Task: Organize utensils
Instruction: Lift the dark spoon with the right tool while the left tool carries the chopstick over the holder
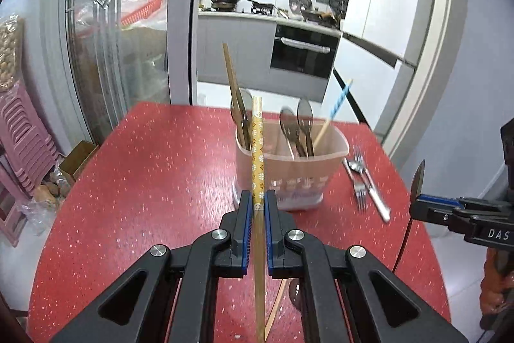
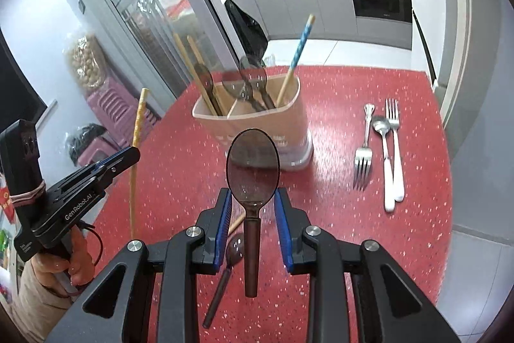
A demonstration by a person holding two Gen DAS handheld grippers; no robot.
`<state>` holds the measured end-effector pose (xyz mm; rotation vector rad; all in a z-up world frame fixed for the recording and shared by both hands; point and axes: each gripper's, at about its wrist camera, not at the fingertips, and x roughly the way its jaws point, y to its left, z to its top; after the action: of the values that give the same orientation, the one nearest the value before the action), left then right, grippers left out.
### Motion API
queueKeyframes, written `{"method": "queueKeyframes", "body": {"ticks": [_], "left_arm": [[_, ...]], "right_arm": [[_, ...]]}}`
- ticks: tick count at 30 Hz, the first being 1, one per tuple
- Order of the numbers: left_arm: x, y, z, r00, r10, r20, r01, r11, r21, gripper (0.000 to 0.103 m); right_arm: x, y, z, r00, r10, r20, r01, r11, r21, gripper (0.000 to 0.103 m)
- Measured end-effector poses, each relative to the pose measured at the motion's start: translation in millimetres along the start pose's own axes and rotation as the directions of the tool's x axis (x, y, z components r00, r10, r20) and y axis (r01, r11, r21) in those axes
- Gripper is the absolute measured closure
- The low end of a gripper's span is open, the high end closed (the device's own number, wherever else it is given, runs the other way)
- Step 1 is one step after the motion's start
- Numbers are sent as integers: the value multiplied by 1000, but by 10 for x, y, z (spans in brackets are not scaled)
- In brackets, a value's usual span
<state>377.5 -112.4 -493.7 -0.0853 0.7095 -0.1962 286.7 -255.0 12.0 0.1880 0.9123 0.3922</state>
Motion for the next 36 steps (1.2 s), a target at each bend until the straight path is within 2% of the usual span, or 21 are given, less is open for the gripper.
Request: {"method": "queueKeyframes", "body": {"ticks": [15,27,36], "left_arm": [[79,99,668,992,-3,123,15,994,-104,73],[460,130,1235,980,13,198,20,987,-162,73],[818,160,1403,973,37,229,7,982,-188,73]], "right_arm": [[26,89,701,997,-13,73,15,1000,-26,73],[244,11,1325,993,-25,112,30,999,-38,73],[438,-13,1611,988,-17,154,27,998,-65,73]]}}
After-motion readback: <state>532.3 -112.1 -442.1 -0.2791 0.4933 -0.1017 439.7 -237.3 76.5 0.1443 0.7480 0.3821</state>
